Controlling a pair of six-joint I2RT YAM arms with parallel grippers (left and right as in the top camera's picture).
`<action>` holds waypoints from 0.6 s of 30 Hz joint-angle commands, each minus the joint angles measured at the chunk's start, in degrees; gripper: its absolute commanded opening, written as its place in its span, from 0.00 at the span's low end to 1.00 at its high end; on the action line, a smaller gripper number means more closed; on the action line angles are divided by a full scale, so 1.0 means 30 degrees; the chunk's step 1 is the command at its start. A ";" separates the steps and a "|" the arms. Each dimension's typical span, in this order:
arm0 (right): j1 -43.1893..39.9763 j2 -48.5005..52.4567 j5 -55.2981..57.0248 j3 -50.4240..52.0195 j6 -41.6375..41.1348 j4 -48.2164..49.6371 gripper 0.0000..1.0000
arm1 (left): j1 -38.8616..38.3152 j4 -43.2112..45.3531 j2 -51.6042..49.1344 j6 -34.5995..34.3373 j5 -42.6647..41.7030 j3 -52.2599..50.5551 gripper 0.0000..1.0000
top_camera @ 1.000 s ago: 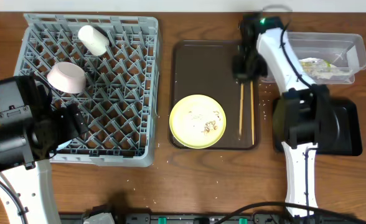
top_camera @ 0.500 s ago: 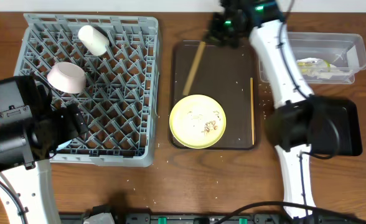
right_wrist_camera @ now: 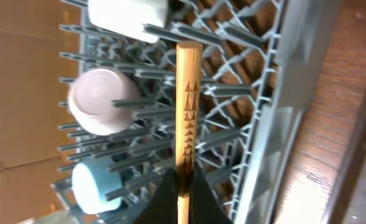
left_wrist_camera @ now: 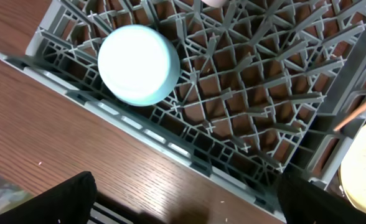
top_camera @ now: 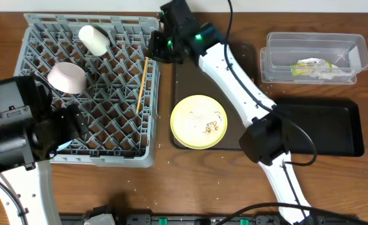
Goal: Sort waste into correct bins and load items into the dishwasher
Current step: 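Stand the chopstick upright in the rack and open the right gripper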
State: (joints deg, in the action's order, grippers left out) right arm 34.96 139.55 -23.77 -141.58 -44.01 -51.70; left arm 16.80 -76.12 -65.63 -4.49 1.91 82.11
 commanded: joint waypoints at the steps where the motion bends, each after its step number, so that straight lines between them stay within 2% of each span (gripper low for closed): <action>1: 0.0510 -0.0219 0.1151 0.0670 0.0998 -0.0459 0.01 | -0.0022 -0.0044 0.0044 -0.0175 0.0233 0.0321 0.94; 4: 0.0743 -0.0219 0.1792 0.0882 0.1290 -0.1107 0.01 | -0.0022 -0.0051 0.0044 -0.0175 0.0233 0.0321 0.94; 5: 0.0809 -0.0219 0.1770 0.0882 0.1749 -0.1115 0.06 | -0.0022 -0.0051 0.0044 -0.0175 0.0233 0.0321 0.94; 7: 0.0903 -0.0219 0.1676 0.0882 0.2688 -0.1129 0.29 | -0.0022 -0.0051 0.0051 -0.0175 0.0233 0.0321 0.94; 9: 0.0962 -0.0219 0.1217 0.0874 0.3330 -0.1137 0.42 | -0.0022 -0.0051 0.0051 -0.0175 0.0233 0.0321 0.94; 11: 0.0962 -0.0219 0.0568 0.0874 0.3453 -0.1217 0.48 | -0.0022 -0.0051 0.0044 -0.0175 0.0233 0.0321 0.94; 15: 0.0707 -0.0408 0.0277 0.0590 0.3599 -0.1596 0.51 | -0.0022 -0.0051 0.0044 -0.0175 0.0233 0.0321 0.94; 18: -0.0153 -0.1100 0.0656 0.0087 0.4000 -0.2368 0.64 | -0.0022 -0.0051 0.0044 -0.0175 0.0233 0.0321 0.94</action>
State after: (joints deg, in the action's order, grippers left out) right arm 36.97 139.55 -22.06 -139.06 -34.52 -57.49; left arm 16.82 -76.12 -65.63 -4.51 1.91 82.11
